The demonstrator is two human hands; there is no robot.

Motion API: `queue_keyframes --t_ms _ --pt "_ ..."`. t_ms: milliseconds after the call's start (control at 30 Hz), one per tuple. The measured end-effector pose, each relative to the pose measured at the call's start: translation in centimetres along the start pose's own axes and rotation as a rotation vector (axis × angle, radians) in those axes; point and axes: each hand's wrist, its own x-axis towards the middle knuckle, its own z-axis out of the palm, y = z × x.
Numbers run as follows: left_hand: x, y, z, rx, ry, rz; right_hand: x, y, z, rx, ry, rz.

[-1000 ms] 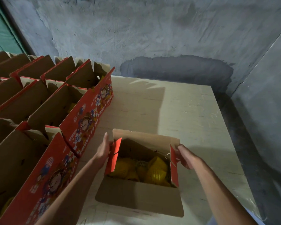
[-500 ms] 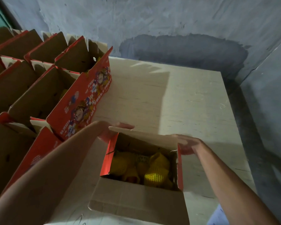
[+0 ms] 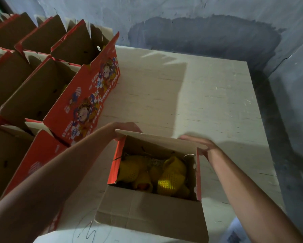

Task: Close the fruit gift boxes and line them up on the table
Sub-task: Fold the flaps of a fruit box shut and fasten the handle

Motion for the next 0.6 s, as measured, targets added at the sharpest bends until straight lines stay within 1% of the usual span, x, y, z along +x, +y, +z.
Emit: queue_keyframes --t_ms 67,100,133,233,267,333,400,433,500,567,600 --pt "-0.1 -0.7 0.2 -0.052 0.079 -0.002 0.5 0.6 -0.3 0.01 -0.016 -0.05" --pt "-0.1 -1.1 0.4 -0.047 0.12 0.032 0.6 0.8 -0.4 -0.023 -0.05 -0.086" --pt "-0.2 -1.4 0.5 -0.084 0.141 0.041 1.0 1.0 -0.7 -0.064 -0.089 -0.117" --pt "-0.1 -2.2 0.9 -0.042 0.177 0.049 1.8 1.3 -1.0 -0.191 -0.143 -0.223" --pt "0.2 -2.6 1.0 -0.061 0.191 0.036 2.0 1.2 -0.9 -0.223 -0.172 -0.274" --pt "0.3 -3.4 1.2 -0.203 0.241 -0.092 2.0 0.8 -0.4 -0.217 -0.268 -0.378" --pt "-0.1 -3.9 1.5 -0.188 0.319 -0.176 1.5 0.5 0.2 -0.177 -0.302 -0.421" --pt "-0.4 -3.7 1.8 -0.229 0.356 -0.18 1.3 0.5 0.2 -0.158 -0.291 -0.426" --pt "-1.5 -3.2 2.3 -0.361 0.347 -0.185 1.0 0.8 0.2 -0.146 -0.224 -0.416" --pt "-2.5 -2.7 2.7 -0.52 0.378 -0.209 0.7 0.9 0.1 -0.145 -0.085 -0.397" --pt "-3.2 -2.5 2.8 -0.578 0.411 -0.17 0.3 0.9 0.1 -0.14 0.004 -0.392"
